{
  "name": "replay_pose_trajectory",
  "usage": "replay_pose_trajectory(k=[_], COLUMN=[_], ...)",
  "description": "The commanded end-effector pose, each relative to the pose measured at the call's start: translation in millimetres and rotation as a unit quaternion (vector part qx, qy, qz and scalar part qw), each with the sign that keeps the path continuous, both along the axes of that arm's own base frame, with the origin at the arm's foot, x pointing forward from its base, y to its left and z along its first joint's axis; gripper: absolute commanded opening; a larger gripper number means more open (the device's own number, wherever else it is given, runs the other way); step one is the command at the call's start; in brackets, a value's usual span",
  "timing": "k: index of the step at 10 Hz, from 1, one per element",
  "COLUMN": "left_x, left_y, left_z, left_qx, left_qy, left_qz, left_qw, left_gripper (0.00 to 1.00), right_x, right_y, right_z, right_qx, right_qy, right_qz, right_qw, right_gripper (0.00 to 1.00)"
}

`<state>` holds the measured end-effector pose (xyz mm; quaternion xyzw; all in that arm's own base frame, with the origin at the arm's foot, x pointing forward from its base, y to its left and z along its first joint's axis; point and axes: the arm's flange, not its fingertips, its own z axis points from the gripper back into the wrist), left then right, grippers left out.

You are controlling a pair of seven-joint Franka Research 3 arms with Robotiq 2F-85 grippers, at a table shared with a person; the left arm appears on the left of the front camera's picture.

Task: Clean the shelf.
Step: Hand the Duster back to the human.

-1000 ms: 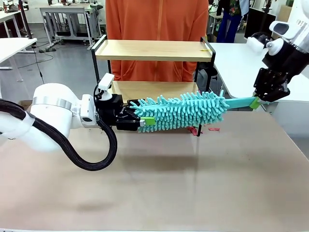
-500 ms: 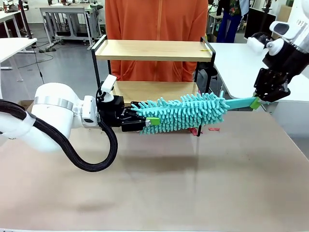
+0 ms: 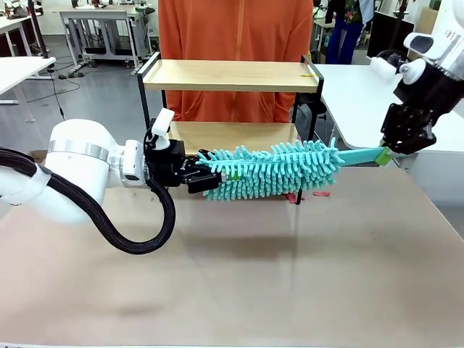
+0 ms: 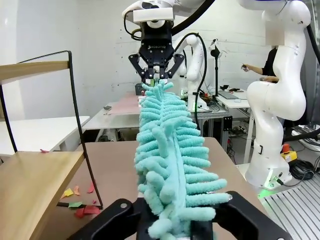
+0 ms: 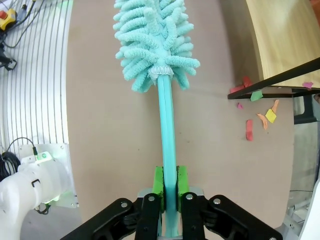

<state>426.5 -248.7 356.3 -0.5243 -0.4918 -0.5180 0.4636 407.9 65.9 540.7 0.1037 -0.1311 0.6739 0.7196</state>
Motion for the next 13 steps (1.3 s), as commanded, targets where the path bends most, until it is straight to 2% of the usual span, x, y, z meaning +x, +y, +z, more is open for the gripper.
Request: replay_pose_trajectory(k=[1, 2, 3, 4, 5, 6, 8, 9, 10, 11, 13], left_x=[-0.4, 2.1, 0.4, 0.4, 0.4, 0.4, 0.4, 0.4, 0.4, 0.4, 0.4], left_y=[-3.4, -4.3, 0.6, 0.6, 0.6, 0.6, 0.6, 0.6, 0.6, 0.6, 0.6], left_z=[2.3, 1.0, -0.4, -0.4, -0.4, -0.4, -0.4, -0.4, -0.4, -0.4, -0.4], left_qx=[-0.004, 0.007, 0.000, 0.000, 0.000, 0.000, 0.000, 0.000, 0.000, 0.000, 0.000], left_qy=[-0.001, 0.041, 0.001, 0.001, 0.001, 0.001, 0.001, 0.001, 0.001, 0.001, 0.001], left_qz=[-0.002, -0.022, 0.001, 0.001, 0.001, 0.001, 0.001, 0.001, 0.001, 0.001, 0.001], left_qw=[1.000, 0.999, 1.000, 1.000, 1.000, 1.000, 1.000, 1.000, 1.000, 1.000, 1.000], left_gripper=[0.00, 0.00, 0.00, 0.00, 0.00, 0.00, 0.00, 0.00, 0.00, 0.00, 0.00], right_x=[-0.5, -0.5, -0.5, -0.1, -1.7, -6.0, -18.3, -26.1, -36.5, -49.4, -68.4], right_y=[4.7, 4.7, 4.7, 0.8, -2.2, -6.6, -26.1, -42.9, -63.8, -91.3, -135.2], right_z=[3.9, 3.9, 3.9, 0.0, 5.4, 13.3, 32.1, 41.6, 50.1, 57.5, 58.6], right_qx=[0.006, 0.006, 0.006, 0.000, 0.010, 0.040, 0.131, 0.176, 0.229, 0.290, 0.365], right_qy=[-0.005, -0.005, -0.005, 0.000, 0.011, 0.012, 0.012, 0.001, -0.012, -0.026, -0.049], right_qz=[-0.005, -0.005, -0.005, 0.001, -0.007, -0.010, -0.012, -0.030, -0.047, -0.069, -0.109], right_qw=[1.000, 1.000, 1.000, 1.000, 1.000, 0.999, 0.991, 0.984, 0.972, 0.954, 0.923], right_gripper=[0.13, 0.13, 0.13, 0.71, 0.71, 1.00, 1.00, 0.94, 1.00, 1.00, 1.00])
